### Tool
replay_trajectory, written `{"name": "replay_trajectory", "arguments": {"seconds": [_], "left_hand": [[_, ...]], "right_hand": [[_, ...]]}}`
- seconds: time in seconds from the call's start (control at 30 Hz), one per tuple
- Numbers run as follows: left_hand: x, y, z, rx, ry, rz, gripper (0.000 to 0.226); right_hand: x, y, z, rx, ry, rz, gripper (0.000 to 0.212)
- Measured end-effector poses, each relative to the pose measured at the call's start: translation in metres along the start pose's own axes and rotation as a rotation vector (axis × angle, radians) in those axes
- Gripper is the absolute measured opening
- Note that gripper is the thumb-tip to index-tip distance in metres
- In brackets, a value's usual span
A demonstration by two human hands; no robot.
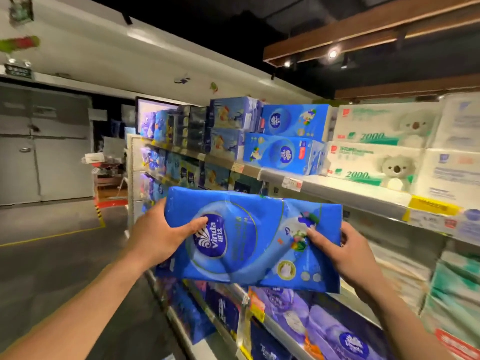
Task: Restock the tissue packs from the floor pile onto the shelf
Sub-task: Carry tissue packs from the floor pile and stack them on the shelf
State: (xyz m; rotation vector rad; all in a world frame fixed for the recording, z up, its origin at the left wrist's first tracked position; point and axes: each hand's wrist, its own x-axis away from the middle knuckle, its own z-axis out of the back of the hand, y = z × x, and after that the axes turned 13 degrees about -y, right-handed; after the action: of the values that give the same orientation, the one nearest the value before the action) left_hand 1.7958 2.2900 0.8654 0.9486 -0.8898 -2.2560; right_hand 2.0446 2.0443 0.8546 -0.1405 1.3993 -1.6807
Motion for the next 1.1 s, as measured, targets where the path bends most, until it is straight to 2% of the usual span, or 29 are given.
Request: {"name": "replay_trajectory", "arguments": {"seconds": [0.1, 0.23, 0.33, 0.37, 0.5, 0.57, 0.63, 0.73, 0.8, 0.87, 0.97, 1.03, 1.1], "left_hand": [[-0.074, -0.008, 0.0, 0.047, -0.051, -0.058, 0.054], [-0.168, -0.015, -0.006, 0.101, -0.09, -0.159, 0.065], [-0.232, -0.019, -0.014, 0.171, -0.079, -0.211, 0.058], [-0.252, -0.017, -0.016, 0.188, -0.07, -0.222, 0.06], [-0.331, -0.016, -0.023, 0.27, -0.027, -0.245, 0.092], [-0.372, -0.013, -0.027, 0.311, 0.0, -0.246, 0.095], [-0.406, -0.007, -0.032, 0.302, 0.014, -0.271, 0.089], [-0.46, 0.005, -0.042, 0.306, -0.012, -0.342, 0.077], [-0.493, 0.012, -0.05, 0.353, -0.059, -0.39, 0.078], [-0.531, 0.014, -0.055, 0.405, -0.107, -0.433, 0.088], [-0.585, 0.015, -0.067, 0.459, -0.221, -0.494, 0.105], [-0.614, 0.02, -0.078, 0.498, -0.259, -0.515, 0.109], [-0.632, 0.031, -0.088, 0.481, -0.272, -0.54, 0.097]], "right_hand": [[-0.056, -0.003, -0.001, 0.086, 0.084, 0.014, 0.04], [-0.131, -0.007, 0.005, 0.175, 0.165, 0.038, 0.04], [-0.184, -0.007, 0.011, 0.277, 0.196, 0.073, 0.036], [-0.202, -0.01, 0.013, 0.294, 0.209, 0.086, 0.038], [-0.265, -0.02, 0.02, 0.269, 0.237, 0.139, 0.059], [-0.295, -0.027, 0.027, 0.238, 0.266, 0.163, 0.072], [-0.319, -0.036, 0.031, 0.269, 0.299, 0.166, 0.076], [-0.353, -0.042, 0.043, 0.301, 0.373, 0.184, 0.072], [-0.373, -0.042, 0.048, 0.284, 0.419, 0.205, 0.055], [-0.393, -0.041, 0.049, 0.277, 0.461, 0.226, 0.042], [-0.421, -0.039, 0.05, 0.294, 0.52, 0.253, 0.034], [-0.441, -0.038, 0.052, 0.342, 0.573, 0.248, 0.046], [-0.459, -0.038, 0.053, 0.381, 0.603, 0.233, 0.06]]}}
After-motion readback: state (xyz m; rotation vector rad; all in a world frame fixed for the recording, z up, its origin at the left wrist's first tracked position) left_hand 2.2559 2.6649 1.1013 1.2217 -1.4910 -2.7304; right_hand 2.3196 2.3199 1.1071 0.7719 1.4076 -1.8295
